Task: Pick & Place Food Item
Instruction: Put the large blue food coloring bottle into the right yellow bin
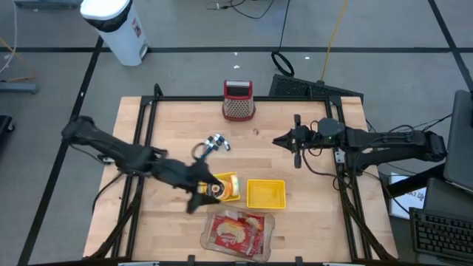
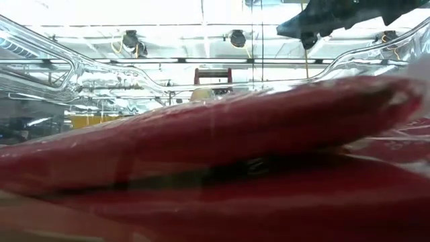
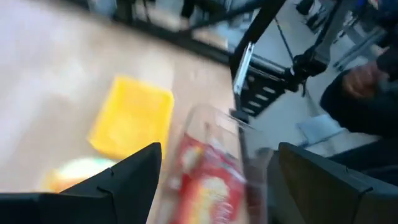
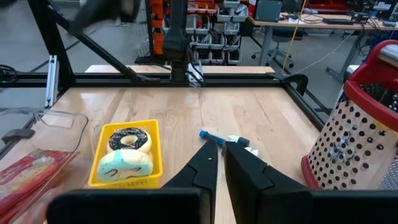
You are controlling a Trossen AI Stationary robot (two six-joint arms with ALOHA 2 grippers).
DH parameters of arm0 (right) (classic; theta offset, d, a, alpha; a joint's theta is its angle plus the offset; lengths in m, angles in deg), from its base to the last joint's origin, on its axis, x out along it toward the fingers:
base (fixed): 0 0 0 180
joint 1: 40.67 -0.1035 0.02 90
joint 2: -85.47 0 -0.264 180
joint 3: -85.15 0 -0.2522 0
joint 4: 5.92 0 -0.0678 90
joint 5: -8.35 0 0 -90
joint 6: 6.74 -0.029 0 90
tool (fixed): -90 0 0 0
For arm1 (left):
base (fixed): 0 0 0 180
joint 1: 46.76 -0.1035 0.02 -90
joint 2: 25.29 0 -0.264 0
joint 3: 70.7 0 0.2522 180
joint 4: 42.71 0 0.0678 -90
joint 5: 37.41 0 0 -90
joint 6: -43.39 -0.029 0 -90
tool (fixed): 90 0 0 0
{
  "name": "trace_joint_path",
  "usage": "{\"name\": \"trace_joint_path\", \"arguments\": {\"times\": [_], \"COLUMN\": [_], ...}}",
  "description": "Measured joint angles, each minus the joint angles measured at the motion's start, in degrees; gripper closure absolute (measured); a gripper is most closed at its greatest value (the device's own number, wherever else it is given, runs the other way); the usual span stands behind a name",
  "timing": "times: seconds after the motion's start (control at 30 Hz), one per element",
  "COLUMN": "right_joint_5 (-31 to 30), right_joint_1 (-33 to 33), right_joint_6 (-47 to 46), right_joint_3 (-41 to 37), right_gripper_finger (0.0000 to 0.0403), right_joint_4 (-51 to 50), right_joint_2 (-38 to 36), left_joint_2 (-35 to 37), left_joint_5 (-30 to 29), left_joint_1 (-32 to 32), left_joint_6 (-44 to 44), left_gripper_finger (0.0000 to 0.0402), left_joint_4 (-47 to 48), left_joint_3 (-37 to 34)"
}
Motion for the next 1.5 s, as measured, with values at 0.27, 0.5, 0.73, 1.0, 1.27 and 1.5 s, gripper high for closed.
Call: {"name": "trace_joint_path", "arguments": {"times": [0.27,0.5,0.73,1.0,1.27,1.5], "right_joint_5": [-0.24,-0.35,-0.62,-0.55,-0.63,-0.63], "right_joint_1": [0.00,1.24,5.06,7.89,10.89,13.52], "right_joint_6": [0.37,0.61,-2.30,-3.12,-2.96,0.05], "right_joint_3": [-5.38,-12.00,-15.61,-18.57,-20.35,-20.61], "right_gripper_finger": [0.0385,0.0385,0.0385,0.0385,0.0385,0.0385], "right_joint_4": [3.69,8.86,15.34,21.71,25.35,26.21], "right_joint_2": [-5.32,-6.03,-5.84,-5.77,-5.44,-5.44], "left_joint_2": [11.27,15.09,15.78,15.29,14.73,9.16], "left_joint_5": [-10.10,10.79,10.72,3.65,9.10,4.82], "left_joint_1": [-4.73,-22.78,-36.79,-42.40,-41.88,-34.80], "left_joint_6": [-12.87,-12.00,-6.93,0.47,-2.06,-3.11], "left_gripper_finger": [0.0078,0.0078,0.0078,0.0078,0.0078,0.0078], "left_joint_4": [-4.55,-29.76,-37.27,-33.64,-26.00,-22.66], "left_joint_3": [-9.43,-31.34,-43.79,-46.18,-46.16,-46.14]}}
